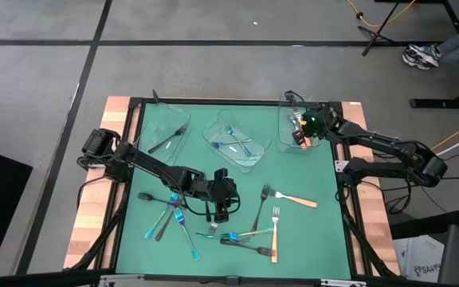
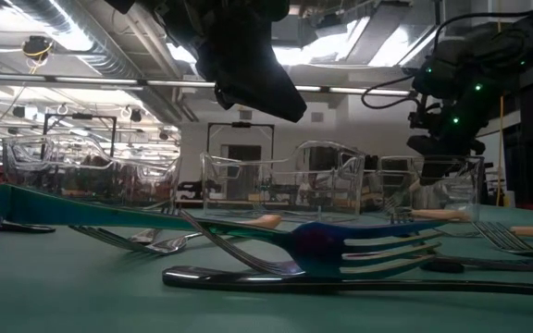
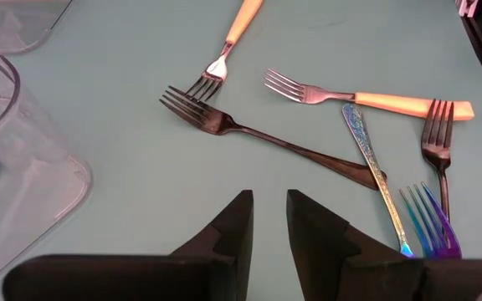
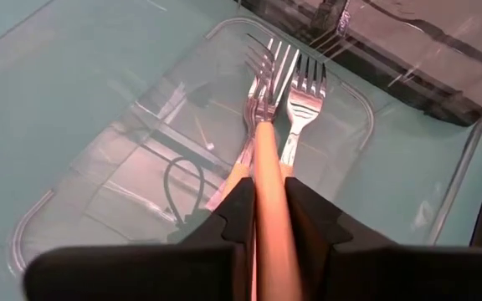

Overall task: Sort silverware by color (type)
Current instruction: Put the orange fork into the right transparent bin, then put the blue fork into the center transparent bin

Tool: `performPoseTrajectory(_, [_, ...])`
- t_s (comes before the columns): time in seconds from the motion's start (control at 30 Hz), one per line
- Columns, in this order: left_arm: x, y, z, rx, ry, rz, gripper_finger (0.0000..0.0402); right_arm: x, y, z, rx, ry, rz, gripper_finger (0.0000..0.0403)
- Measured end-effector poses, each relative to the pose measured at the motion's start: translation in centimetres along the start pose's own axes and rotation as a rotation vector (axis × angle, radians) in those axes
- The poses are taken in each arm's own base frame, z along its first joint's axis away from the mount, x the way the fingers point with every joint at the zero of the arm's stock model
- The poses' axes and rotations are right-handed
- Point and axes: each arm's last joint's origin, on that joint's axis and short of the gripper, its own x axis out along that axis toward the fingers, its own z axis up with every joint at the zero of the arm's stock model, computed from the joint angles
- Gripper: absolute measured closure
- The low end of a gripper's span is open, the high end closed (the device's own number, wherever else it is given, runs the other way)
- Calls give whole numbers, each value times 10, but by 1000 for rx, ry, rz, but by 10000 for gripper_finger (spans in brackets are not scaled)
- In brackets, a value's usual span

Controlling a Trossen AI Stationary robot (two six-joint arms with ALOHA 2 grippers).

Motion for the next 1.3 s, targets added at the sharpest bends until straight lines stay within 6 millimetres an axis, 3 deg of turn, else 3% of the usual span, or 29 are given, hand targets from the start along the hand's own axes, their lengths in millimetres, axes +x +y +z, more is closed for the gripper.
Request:
performPoseTrajectory(0.57, [0,0,0,-4,0,0,333,0,0,0,1,1,0,295])
performPoseTrajectory(0.83, [0,0,0,-12,3,-11,333,0,0,0,1,1,0,286])
performPoseTrajectory(1.07, [0,0,-1,-193,21,-15,333,0,0,0,1,2,0,285])
performPoseTrajectory(1.3, [-1,-3,-10,-362,173,-152,333,0,0,0,1,2,0,285])
